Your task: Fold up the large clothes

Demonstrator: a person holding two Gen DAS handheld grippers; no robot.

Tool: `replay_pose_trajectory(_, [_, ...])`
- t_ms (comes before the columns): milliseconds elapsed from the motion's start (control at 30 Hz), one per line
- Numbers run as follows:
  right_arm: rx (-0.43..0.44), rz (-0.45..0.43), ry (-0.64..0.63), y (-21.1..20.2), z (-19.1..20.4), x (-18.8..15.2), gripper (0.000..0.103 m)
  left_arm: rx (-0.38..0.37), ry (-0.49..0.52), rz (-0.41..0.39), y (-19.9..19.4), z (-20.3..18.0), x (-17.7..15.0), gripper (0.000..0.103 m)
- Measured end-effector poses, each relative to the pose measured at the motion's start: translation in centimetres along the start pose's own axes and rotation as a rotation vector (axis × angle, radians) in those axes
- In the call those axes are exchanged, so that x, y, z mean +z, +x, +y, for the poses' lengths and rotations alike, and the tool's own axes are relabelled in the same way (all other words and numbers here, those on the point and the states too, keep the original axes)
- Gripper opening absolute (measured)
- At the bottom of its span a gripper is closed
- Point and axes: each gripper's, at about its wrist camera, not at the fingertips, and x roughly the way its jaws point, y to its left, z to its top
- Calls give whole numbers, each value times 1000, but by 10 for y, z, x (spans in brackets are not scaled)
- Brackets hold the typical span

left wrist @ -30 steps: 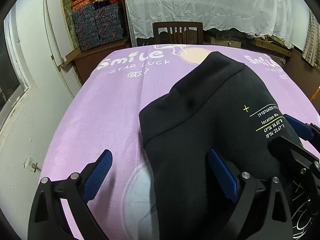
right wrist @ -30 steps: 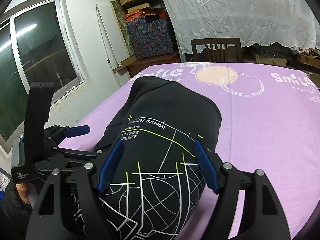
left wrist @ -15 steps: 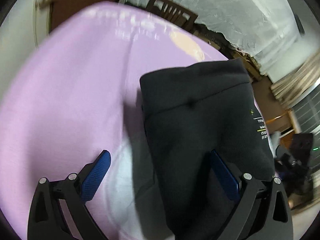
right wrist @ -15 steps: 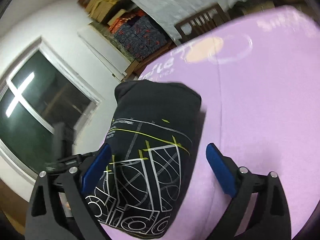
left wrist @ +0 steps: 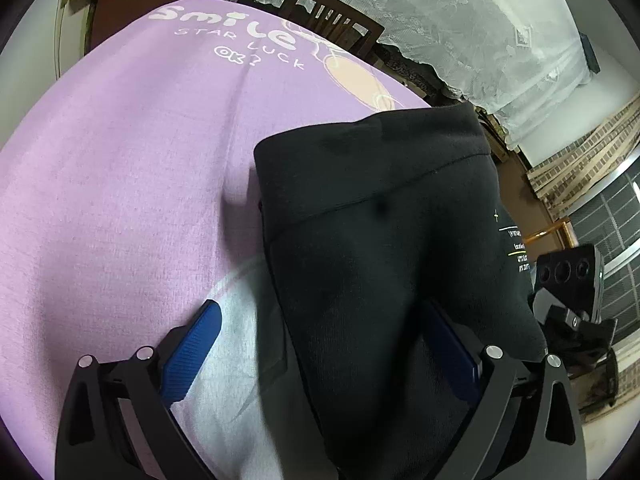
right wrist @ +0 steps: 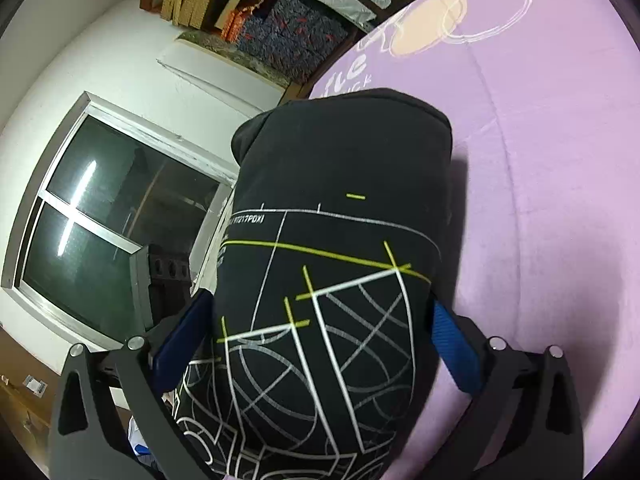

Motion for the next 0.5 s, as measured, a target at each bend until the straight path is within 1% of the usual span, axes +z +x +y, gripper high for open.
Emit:
replay_pose_trajectory(67, [6, 15, -9, 6, -1, 6, 99, 14, 10, -5, 0, 1, -3, 99])
replay_pose_trajectory(167, [-4, 0, -24, 8, 2, 4, 99, 33, 18, -12, 0, -2, -4, 99])
replay_pose_trajectory(233, [-2, -6, -34, 8, 3, 1, 99, 36, 18, -12, 1, -3, -4, 99])
replay_pose_trajectory(300, [16, 11, -29, 9, 1, 1, 99, 25, 17, -11, 1, -5, -4, 97])
replay_pose_trajectory(367, [38, 2, -21, 8, 2, 0, 96, 7, 14, -8, 1, -6, -5, 92])
replay_pose_trajectory(400, [41, -4, -22, 7, 3, -1, 93, 1, 20, -9, 0, -8, -6, 88])
replay_pose_trajectory(467, [54, -14, -19, 4, 5, -4, 88, 10, 44, -20, -1, -14, -4, 82])
replay_pose_trajectory(500, [66, -18, -13, 2, 5, -5, 88, 17, 55, -28, -3, -17, -5, 81])
